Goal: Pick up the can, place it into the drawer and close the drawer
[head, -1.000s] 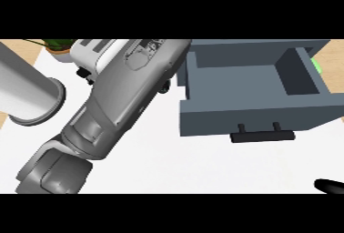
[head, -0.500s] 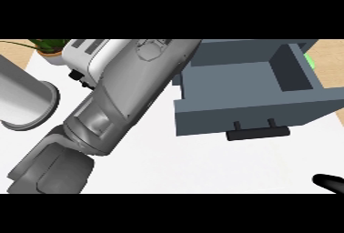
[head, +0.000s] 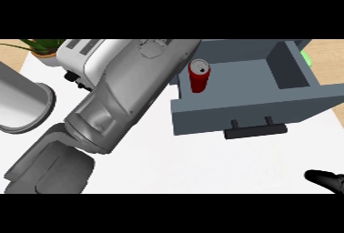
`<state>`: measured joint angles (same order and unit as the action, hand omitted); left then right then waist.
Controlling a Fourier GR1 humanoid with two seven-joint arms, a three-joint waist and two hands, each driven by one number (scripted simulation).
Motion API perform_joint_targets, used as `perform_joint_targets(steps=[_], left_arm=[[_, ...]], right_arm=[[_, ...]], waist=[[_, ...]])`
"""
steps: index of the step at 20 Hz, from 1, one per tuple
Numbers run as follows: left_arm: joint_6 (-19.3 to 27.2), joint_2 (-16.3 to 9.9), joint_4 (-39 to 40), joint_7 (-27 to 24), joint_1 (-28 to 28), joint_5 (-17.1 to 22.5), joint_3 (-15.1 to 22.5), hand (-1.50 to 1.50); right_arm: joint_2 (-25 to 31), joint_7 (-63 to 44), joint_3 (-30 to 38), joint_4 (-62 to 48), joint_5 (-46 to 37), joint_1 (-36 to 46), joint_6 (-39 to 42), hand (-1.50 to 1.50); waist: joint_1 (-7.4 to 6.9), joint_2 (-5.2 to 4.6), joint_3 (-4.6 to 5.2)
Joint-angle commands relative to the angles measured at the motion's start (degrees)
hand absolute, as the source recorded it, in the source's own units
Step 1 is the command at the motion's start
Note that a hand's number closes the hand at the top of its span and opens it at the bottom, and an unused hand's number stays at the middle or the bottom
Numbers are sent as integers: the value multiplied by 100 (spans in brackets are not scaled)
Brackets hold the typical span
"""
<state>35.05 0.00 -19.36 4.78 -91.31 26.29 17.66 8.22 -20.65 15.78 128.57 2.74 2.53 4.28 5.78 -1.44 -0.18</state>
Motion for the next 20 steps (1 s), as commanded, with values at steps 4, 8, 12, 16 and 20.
perform_joint_targets(steps=[4,8,12,16,20], left_arm=[[215,0,138,-303,-25,317,17,-150],[284,0,176,-356,-82,491,-25,-150],[180,0,131,-395,-113,741,-159,-150],[166,0,178,-518,-157,879,-235,-150],[198,0,207,-523,-290,844,-153,-150]], right_arm=[[308,262,-169,-205,-369,293,190,-150],[660,475,-430,-159,-878,537,390,-150],[811,661,-839,-524,-1845,781,283,-150],[1068,996,-1105,-1055,-2489,920,339,-150],[1123,1169,-1560,-1800,-3371,1408,93,-150]], waist=[[39,-23,-2],[100,-51,0],[-91,-43,6],[-163,-28,5],[-323,1,6]])
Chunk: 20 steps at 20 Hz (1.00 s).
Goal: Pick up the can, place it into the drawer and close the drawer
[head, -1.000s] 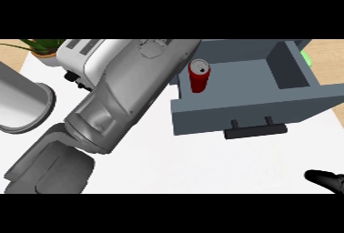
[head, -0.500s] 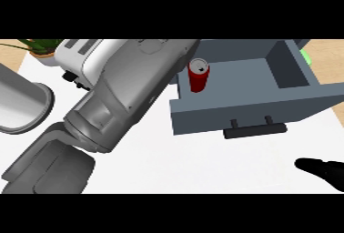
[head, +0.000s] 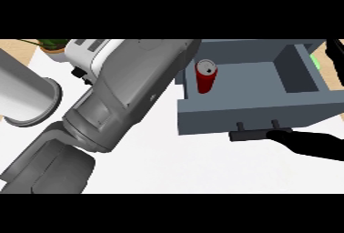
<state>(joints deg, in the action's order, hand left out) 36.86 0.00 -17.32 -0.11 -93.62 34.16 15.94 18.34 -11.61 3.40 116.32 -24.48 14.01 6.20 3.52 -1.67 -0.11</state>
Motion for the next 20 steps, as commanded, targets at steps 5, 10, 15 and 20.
perform_joint_targets(steps=[5,10,15,20], left_arm=[[103,0,237,-86,-191,-82,82,-150],[-158,0,115,-84,17,-80,4,-150],[-102,-138,83,65,-133,-78,-141,-150],[-274,-390,-62,63,199,-257,-74,-150]], right_arm=[[32,609,-831,-1543,-1447,577,-386,-150],[-168,752,-1104,-2891,-2341,1090,-953,-150],[-448,1471,-1238,-4201,-2823,1322,-1853,-150],[-807,1360,-1115,-5486,-3220,2157,-2396,-150]], waist=[[-158,16,-2],[-369,76,6],[-378,75,0],[-465,92,4]])
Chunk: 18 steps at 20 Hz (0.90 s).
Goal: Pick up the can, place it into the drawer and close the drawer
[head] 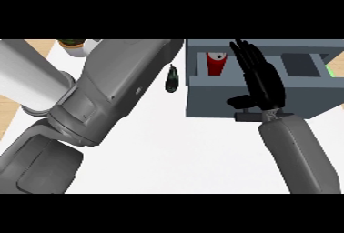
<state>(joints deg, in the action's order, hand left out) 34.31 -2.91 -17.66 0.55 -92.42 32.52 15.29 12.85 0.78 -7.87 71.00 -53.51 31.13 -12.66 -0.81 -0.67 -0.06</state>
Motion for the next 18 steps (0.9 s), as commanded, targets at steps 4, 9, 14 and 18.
perform_joint_targets(steps=[4,9,14,18], left_arm=[[-336,-564,-396,356,278,-139,34,-150],[-266,-651,-795,424,636,-196,55,-150],[-479,-743,-1130,514,1064,-214,116,-150],[-326,-873,-1485,761,1169,-315,191,-150]], right_arm=[[-164,103,362,-1817,-506,948,-982,-150],[-291,285,666,-2841,-675,1412,-2027,-150],[-477,-60,841,-3749,-900,2325,-2422,-150],[-161,273,1028,-4329,-833,2893,-2386,-150]], waist=[[-162,40,3],[-270,38,2],[-449,20,6],[-429,16,3]])
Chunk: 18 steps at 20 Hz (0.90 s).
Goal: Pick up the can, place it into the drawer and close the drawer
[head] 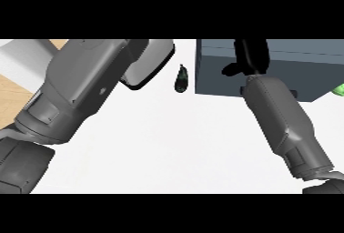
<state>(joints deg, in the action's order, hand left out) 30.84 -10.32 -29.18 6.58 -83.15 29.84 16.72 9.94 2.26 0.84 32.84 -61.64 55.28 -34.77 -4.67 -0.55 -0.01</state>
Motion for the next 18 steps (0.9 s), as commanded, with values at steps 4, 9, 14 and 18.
perform_joint_targets(steps=[4,9,14,18], left_arm=[[-84,-303,-463,261,264,-88,46,-150],[-84,-368,-954,445,560,-140,165,-150],[-313,-723,-1502,548,949,-17,76,-150],[-335,-848,-1790,571,1283,-34,95,-150]], right_arm=[[117,29,303,-958,-42,990,-328,-150],[130,72,436,-1188,28,1378,-289,-150],[-29,624,804,-1162,519,1313,-324,-150],[-161,908,983,-1179,721,1433,-292,-150]], waist=[[-72,-69,-6],[-175,-50,-6],[-294,-33,-11],[-222,-29,-8]])
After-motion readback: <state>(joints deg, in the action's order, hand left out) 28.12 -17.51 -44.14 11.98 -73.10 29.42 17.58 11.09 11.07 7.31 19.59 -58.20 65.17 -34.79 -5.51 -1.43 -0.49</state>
